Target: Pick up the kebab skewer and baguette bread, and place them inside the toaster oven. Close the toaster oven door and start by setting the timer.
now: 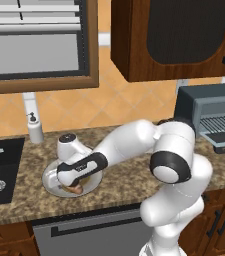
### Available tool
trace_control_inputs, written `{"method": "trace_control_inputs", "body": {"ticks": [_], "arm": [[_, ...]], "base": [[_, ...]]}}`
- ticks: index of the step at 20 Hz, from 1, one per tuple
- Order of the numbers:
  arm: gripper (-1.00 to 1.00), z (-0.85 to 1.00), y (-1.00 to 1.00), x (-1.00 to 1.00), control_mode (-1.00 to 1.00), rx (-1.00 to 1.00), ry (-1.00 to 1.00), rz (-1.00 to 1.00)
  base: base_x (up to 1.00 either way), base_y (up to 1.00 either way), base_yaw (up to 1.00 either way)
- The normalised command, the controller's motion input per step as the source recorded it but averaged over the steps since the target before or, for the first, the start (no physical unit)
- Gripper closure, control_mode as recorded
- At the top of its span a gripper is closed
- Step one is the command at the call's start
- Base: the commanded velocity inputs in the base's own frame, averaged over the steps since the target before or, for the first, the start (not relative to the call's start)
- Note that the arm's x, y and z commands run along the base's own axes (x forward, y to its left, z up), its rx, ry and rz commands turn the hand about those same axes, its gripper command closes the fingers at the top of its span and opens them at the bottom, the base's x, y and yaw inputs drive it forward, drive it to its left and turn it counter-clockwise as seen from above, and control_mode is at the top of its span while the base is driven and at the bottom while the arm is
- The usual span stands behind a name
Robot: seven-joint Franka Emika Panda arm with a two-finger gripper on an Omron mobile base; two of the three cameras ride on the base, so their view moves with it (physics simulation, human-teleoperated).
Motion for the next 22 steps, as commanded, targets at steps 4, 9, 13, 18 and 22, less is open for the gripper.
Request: {"method": "trace_control_inputs", "body": {"ticks": [4, 9, 13, 18, 22], "arm": [[1.0, 0.56, -0.09, -0.03, -1.0, 0.02, -0.01, -0.02], [1.0, 0.72, -0.17, -0.03, -1.0, 0.02, 0.0, -0.06], [1.0, 0.49, -0.32, -0.36, -1.0, 0.0, -0.04, -0.17], [1.0, 0.5, -0.65, -0.12, -1.0, 0.02, 0.0, -0.36], [1.0, 0.37, -0.96, 0.0, -1.0, 0.07, 0.0, -0.46]], "base": [[0.0, 0.0, 0.0], [0.0, 0.0, 0.0], [0.0, 0.0, 0.0], [0.0, 0.0, 0.0], [0.0, 0.0, 0.0]]}}
